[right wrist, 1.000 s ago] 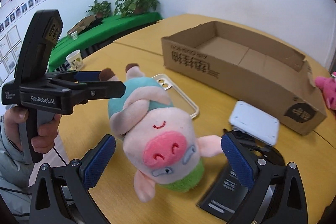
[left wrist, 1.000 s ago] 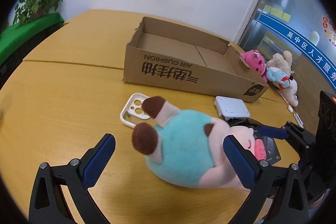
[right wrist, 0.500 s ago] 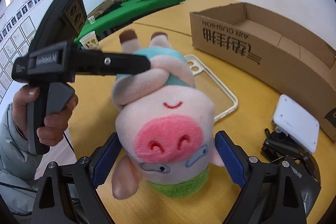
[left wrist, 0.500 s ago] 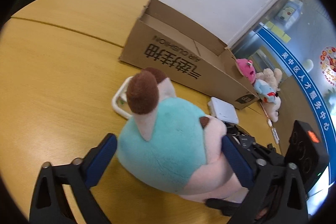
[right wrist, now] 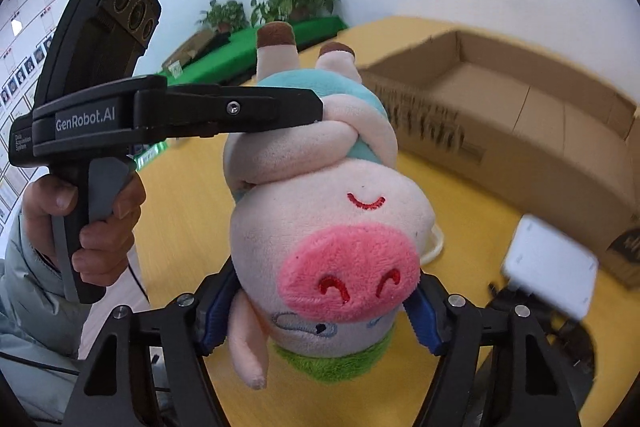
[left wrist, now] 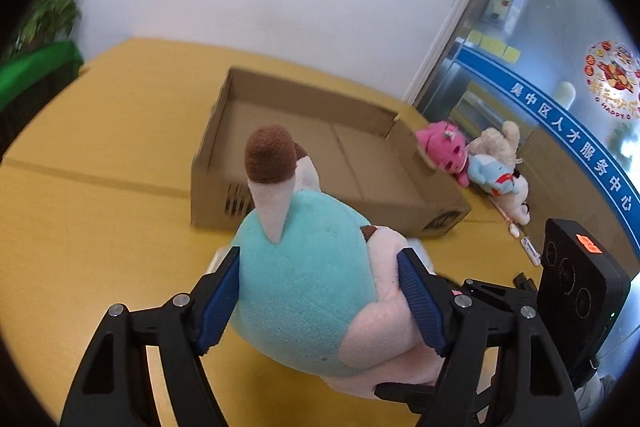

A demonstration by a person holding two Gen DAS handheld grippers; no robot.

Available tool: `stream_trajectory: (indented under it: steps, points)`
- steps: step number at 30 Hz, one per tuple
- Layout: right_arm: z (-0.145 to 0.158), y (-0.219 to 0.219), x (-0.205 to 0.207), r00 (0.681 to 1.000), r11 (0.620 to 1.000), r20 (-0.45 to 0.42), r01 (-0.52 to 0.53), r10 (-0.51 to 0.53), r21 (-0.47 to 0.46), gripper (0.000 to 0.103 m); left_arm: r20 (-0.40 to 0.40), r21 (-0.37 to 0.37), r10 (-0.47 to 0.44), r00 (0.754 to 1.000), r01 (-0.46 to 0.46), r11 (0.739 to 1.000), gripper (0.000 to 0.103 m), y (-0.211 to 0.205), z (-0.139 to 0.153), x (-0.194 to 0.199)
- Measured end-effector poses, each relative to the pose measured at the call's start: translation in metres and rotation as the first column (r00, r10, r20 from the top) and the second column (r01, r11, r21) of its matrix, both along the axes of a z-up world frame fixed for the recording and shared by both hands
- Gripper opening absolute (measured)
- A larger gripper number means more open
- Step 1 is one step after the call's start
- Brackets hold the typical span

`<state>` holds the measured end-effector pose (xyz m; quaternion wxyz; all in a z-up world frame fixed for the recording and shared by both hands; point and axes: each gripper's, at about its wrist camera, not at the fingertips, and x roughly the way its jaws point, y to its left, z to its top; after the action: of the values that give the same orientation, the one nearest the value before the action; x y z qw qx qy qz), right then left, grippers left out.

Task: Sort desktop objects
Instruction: 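Grasp the pig plush with the left tool and lift it, then carry the pig plush over the cardboard box and release it inside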

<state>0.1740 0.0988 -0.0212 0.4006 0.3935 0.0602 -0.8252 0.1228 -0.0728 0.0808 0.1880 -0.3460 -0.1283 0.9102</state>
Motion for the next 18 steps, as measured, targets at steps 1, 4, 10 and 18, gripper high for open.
stream_trajectory:
  steps: [1, 4, 10, 18]
  points:
    - [0.009, 0.002, -0.003, 1.000, 1.000, -0.016, 0.008, -0.008, -0.012, 0.071, -0.022, -0.010, -0.010, 1.000, 0.009, 1.000, 0.075, 0.002, 0.010, -0.006]
    - [0.044, 0.011, -0.020, 0.997, 0.998, -0.067, 0.040, -0.044, -0.056, 0.071, -0.108, -0.049, -0.048, 0.993, 0.043, 0.998, 0.075, 0.010, 0.047, -0.026]
    - [0.109, 0.026, -0.057, 0.976, 0.987, -0.175, 0.107, -0.126, -0.117, 0.071, -0.271, -0.125, -0.137, 0.953, 0.106, 0.986, 0.075, 0.032, 0.119, -0.069]
    - [0.170, 0.036, -0.125, 0.946, 0.958, -0.214, 0.199, -0.243, -0.208, 0.071, -0.326, -0.163, -0.199, 0.924, 0.152, 0.975, 0.075, 0.036, 0.176, -0.147]
